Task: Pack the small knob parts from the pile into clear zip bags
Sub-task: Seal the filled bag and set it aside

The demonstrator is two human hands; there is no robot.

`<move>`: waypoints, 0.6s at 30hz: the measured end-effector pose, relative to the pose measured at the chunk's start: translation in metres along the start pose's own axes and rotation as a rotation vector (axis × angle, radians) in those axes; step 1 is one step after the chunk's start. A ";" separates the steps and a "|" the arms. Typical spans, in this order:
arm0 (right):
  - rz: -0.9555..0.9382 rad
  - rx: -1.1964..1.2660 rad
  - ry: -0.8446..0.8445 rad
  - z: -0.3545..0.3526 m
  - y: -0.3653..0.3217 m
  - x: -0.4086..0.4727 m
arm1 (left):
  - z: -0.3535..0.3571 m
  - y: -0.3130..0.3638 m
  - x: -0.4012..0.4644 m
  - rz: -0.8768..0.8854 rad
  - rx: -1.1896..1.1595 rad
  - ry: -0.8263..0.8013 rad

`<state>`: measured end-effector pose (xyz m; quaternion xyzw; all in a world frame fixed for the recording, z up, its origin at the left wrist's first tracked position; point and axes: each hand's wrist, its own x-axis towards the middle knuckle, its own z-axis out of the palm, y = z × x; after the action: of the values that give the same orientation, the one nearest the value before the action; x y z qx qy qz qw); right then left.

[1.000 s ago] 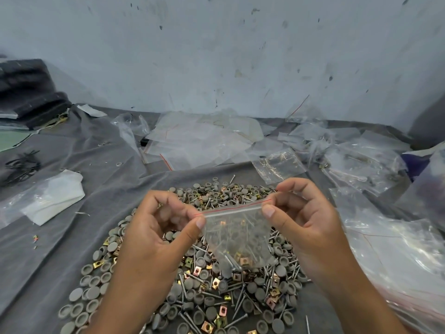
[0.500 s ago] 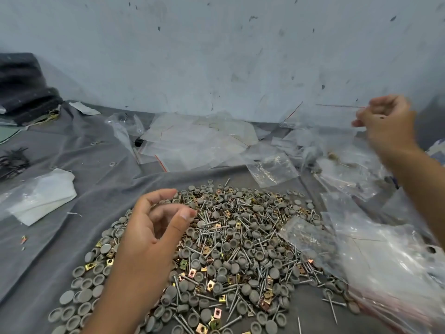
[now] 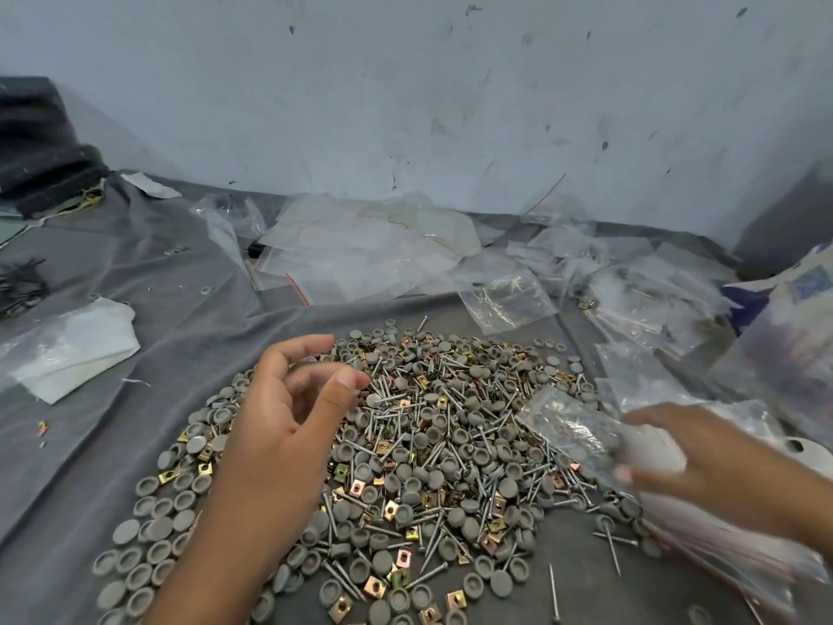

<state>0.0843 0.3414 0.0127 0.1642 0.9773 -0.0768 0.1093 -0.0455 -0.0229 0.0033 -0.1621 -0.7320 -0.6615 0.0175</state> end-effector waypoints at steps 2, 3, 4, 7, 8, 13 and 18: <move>-0.052 -0.066 0.067 0.019 -0.017 -0.009 | 0.003 0.003 -0.001 0.003 0.002 -0.006; -0.056 -0.085 0.090 0.024 -0.026 -0.012 | 0.004 0.005 -0.003 -0.001 0.010 -0.017; -0.041 -0.073 0.134 0.026 -0.031 -0.011 | 0.005 0.005 -0.004 -0.001 0.021 -0.029; 0.016 0.009 0.277 0.025 -0.039 -0.014 | 0.007 0.005 -0.007 0.005 0.039 -0.062; 0.017 -0.007 0.293 0.026 -0.040 -0.013 | 0.008 0.005 -0.008 0.005 0.041 -0.065; 0.085 -0.092 0.234 0.029 -0.048 -0.008 | 0.009 0.003 -0.008 -0.011 0.066 -0.080; 0.053 0.095 0.317 0.028 -0.056 -0.006 | 0.011 0.002 -0.009 -0.012 0.073 -0.092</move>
<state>0.0763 0.2821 -0.0066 0.2049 0.9730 -0.0930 -0.0521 -0.0344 -0.0138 0.0015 -0.1874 -0.7567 -0.6262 -0.0141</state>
